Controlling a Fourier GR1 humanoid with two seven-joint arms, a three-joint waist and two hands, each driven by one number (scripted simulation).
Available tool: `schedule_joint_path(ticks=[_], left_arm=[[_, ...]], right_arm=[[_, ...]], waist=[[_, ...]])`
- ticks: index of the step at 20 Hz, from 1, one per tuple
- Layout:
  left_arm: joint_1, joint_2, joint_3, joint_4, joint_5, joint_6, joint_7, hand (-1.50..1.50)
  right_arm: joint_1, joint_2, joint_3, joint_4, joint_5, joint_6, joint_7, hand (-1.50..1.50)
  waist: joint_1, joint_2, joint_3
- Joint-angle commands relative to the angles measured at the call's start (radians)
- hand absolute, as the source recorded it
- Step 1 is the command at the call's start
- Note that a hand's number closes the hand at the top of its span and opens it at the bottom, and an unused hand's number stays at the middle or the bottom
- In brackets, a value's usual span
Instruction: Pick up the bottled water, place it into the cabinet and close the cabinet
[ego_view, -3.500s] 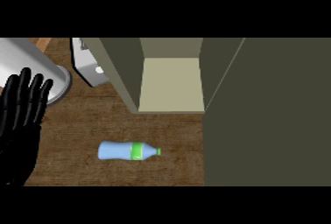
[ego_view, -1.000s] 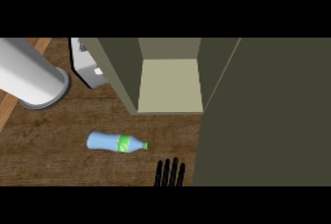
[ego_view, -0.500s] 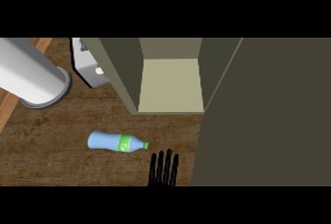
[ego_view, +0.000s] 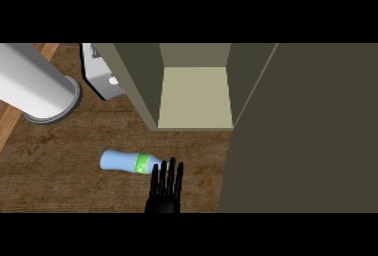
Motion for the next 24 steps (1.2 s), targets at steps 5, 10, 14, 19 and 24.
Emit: schedule_joint_path(ticks=[5, 10, 14, 19, 24], left_arm=[[0.009, 0.127, 0.154, -0.123, 0.111, 0.043, -0.089, -1.5], [0.021, 0.19, 0.228, -0.181, 0.254, 0.049, -0.193, -1.5], [0.055, 0.187, 0.265, -0.158, 0.259, 0.074, -0.253, -1.5], [0.043, 0.24, 0.341, -0.137, 0.392, 0.071, -0.393, -1.5], [0.046, 0.207, 0.398, -0.041, 0.424, 0.127, -0.501, -1.5]], right_arm=[[0.048, 0.0, 0.027, -0.029, -0.005, 0.006, -0.012, -1.5], [0.056, -0.021, -0.001, -0.075, -0.039, -0.006, 0.026, -1.5], [0.003, -0.022, -0.013, -0.018, -0.033, -0.006, 0.008, -1.5], [0.012, 0.024, 0.088, -0.016, 0.074, -0.06, -0.006, -1.5], [0.012, -0.006, 0.043, 0.043, 0.023, -0.019, -0.061, -1.5]], waist=[[0.0, -0.004, 0.002], [0.0, -0.003, 0.002], [0.003, -0.003, 0.003], [0.001, -0.003, 0.002], [0.001, -0.003, 0.002]])
